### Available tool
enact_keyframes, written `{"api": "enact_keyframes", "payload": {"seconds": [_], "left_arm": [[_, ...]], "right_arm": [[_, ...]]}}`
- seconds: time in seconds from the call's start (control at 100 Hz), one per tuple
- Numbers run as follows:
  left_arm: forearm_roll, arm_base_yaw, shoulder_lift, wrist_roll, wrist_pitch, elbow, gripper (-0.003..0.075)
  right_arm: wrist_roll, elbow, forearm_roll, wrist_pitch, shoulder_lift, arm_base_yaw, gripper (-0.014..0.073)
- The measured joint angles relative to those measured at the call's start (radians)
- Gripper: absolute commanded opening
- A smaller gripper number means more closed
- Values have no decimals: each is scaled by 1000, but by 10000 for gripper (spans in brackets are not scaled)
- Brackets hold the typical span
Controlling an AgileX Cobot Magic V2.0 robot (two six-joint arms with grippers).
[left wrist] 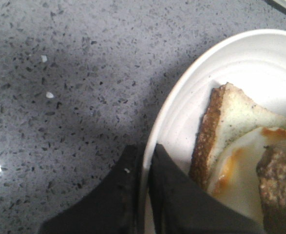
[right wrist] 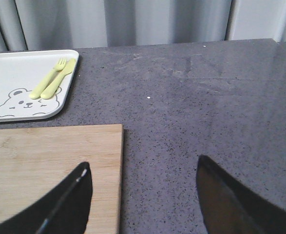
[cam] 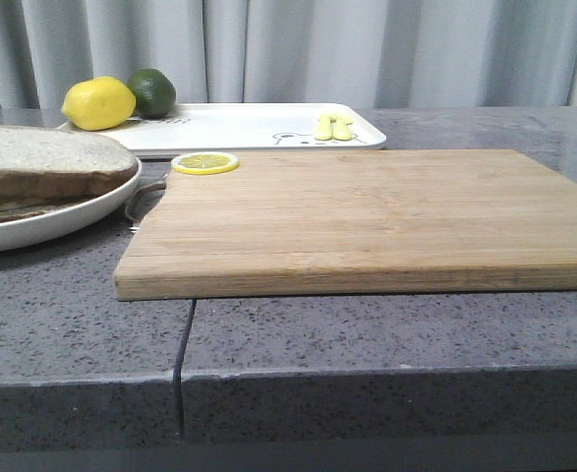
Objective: Place bread and move sandwich to tray
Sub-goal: 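Grasp the plate rim with the left gripper and lift the plate, then carry the plate with the left gripper over the white tray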
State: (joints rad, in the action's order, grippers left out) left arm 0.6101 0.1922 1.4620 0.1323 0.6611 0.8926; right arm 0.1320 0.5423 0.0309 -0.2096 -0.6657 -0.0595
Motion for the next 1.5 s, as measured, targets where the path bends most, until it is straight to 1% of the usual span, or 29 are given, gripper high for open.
{"api": "enact_keyframes", "payload": {"seconds": [0.16,0.41,0.54,0.7,0.88,1.03,1.27,1.5], "left_arm": [[67,0,0,42,10,-3,-19],[328,2,-23,182,39,-8,-19],[421,2,-59,207,51,-10,-19],[484,2,-78,219,67,27,-19],[505,-19,-75,219,67,93,-19],[512,-27,-37,220,76,182,-19],[513,-27,108,216,119,352,-19],[507,-57,262,161,160,541,-19]], "right_arm": [[2,0,0,0,0,0,472],[4,0,0,-2,0,0,472],[6,0,0,-2,0,0,472],[10,0,0,-3,0,0,472],[13,0,-2,-3,0,0,472],[13,0,-13,-3,0,0,472],[13,0,-14,-3,0,0,472],[16,0,-14,-3,0,0,472]]}}
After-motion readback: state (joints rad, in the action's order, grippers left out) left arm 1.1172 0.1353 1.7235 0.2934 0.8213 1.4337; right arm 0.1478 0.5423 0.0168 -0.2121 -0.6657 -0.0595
